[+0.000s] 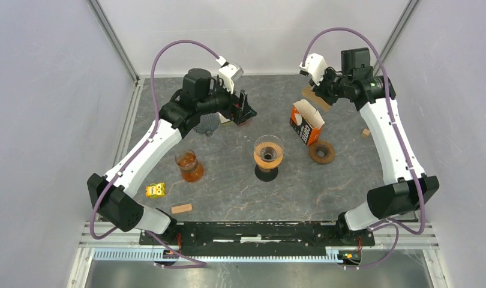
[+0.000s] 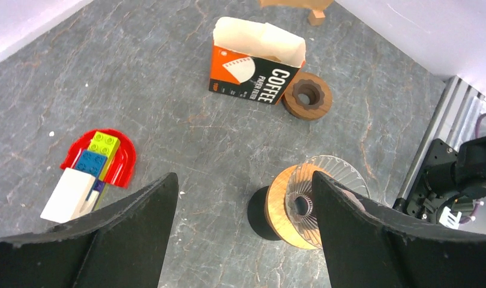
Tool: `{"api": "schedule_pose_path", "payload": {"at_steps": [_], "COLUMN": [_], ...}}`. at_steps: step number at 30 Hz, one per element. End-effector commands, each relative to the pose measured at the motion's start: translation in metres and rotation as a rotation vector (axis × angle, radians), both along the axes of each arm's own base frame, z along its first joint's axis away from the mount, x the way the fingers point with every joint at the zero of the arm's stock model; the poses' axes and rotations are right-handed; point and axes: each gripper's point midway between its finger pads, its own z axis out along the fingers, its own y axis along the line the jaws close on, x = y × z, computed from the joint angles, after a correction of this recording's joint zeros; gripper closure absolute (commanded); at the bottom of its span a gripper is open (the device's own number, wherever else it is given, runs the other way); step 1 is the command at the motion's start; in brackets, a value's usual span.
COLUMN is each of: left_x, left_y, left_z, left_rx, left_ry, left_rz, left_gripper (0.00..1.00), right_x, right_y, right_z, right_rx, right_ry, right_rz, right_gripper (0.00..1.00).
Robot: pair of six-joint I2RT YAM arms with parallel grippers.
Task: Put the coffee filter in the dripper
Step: Pick up the coffee filter from the coffee filter holder, then adjust the coffee filter.
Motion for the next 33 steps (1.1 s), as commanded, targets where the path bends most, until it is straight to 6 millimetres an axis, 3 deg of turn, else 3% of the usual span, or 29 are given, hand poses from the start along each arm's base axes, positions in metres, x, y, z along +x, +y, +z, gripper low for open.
{"api": "schedule_pose_path", "payload": {"at_steps": [1, 10, 17, 21, 24, 27, 29, 30, 31, 33], "left_x": [-0.009, -0.034, -0.052, -0.059, -0.063, -0.072, -0.075, -0.075, -0.076, -0.082], "left_y": [-0.013, -0.034, -0.045, -0.051, -0.055, -0.057, -0.056, -0.055, -0.053, -0.05], "left_z": [0.033, 0.053, 0.045, 0.036, 0.025, 0.019, 0.02, 0.022, 0.025, 0.035], "left_rx": [-0.006, 0.079, 0.14, 0.134, 0.137, 0.123, 0.116, 0.112, 0.108, 0.089], "left_ry": [-0.124, -0.26, -0.304, -0.281, -0.255, -0.223, -0.213, -0.21, -0.209, -0.213], "left_rz": [-0.149, -0.322, -0.424, -0.467, -0.489, -0.519, -0.516, -0.506, -0.496, -0.498], "left_gripper": [0.12, 0.13, 0.17, 0.32, 0.49, 0.7, 0.92, 0.98, 0.98, 0.98], "right_x": [-0.036, -0.096, -0.121, -0.124, -0.127, -0.129, -0.131, -0.132, -0.133, -0.134], "right_y": [0.038, 0.109, 0.136, 0.14, 0.143, 0.144, 0.144, 0.144, 0.144, 0.142], "right_z": [0.025, 0.053, 0.06, 0.057, 0.058, 0.06, 0.063, 0.065, 0.066, 0.068], "right_rx": [0.1, 0.316, 0.426, 0.448, 0.469, 0.487, 0.502, 0.509, 0.515, 0.517], "right_ry": [-0.026, -0.047, -0.012, 0.004, 0.014, 0.017, 0.015, 0.011, 0.011, 0.001], "right_rz": [0.235, 0.521, 0.63, 0.639, 0.648, 0.646, 0.642, 0.639, 0.632, 0.619], "right_gripper": [1.0, 1.0, 1.0, 1.0, 1.0, 1.0, 1.0, 1.0, 0.98, 0.83]}}
